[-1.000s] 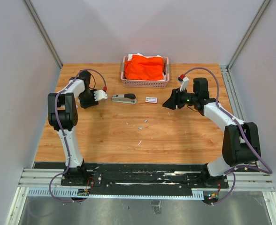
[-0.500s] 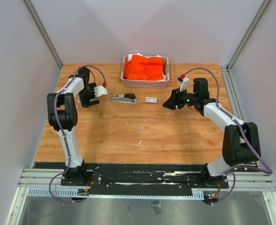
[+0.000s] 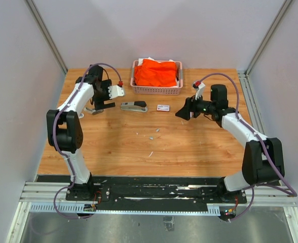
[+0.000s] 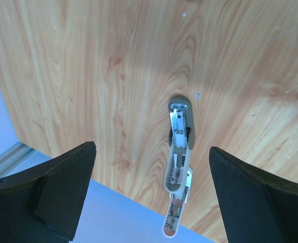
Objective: Unload the staples from the stapler
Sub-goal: Place the stapler at the center of the board.
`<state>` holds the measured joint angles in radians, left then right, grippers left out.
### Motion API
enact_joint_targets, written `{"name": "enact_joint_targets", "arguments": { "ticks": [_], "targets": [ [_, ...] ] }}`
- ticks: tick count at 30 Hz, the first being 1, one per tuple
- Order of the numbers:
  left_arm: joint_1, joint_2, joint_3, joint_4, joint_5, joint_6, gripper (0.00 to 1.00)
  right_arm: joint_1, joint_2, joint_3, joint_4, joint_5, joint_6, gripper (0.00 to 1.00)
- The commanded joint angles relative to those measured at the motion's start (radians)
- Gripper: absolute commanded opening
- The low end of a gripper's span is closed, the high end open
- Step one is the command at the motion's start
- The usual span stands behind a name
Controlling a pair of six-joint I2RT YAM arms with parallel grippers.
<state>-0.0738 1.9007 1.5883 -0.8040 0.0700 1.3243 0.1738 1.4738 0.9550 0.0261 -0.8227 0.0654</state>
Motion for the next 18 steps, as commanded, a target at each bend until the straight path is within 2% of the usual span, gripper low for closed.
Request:
{"name": "enact_joint_targets", "arguments": {
  "ticks": [1,8,14,18],
  "targets": [
    [-0.046,-0.093,-0.046,0.014,0.053,-0.055,0.98,-0.012,-0.043,-0.03,0.033,-0.046,-0.084,0.7],
    [-0.131,-0.256,-0.17,0.047,0.148,-0.159,0.98,-0.011,-0.077,-0.061,0.075,-0.09,-0.139,0.7],
    [-0.21,-0.463,-0.427,0.206,0.228,-0.233,0.98,0.01,-0.067,-0.056,0.037,-0.079,-0.199,0.69],
    [-0.23,-0.58,-0.574,0.29,0.267,-0.291,0.98,0.055,-0.02,-0.018,-0.066,0.065,-0.292,0.7]
  ]
}}
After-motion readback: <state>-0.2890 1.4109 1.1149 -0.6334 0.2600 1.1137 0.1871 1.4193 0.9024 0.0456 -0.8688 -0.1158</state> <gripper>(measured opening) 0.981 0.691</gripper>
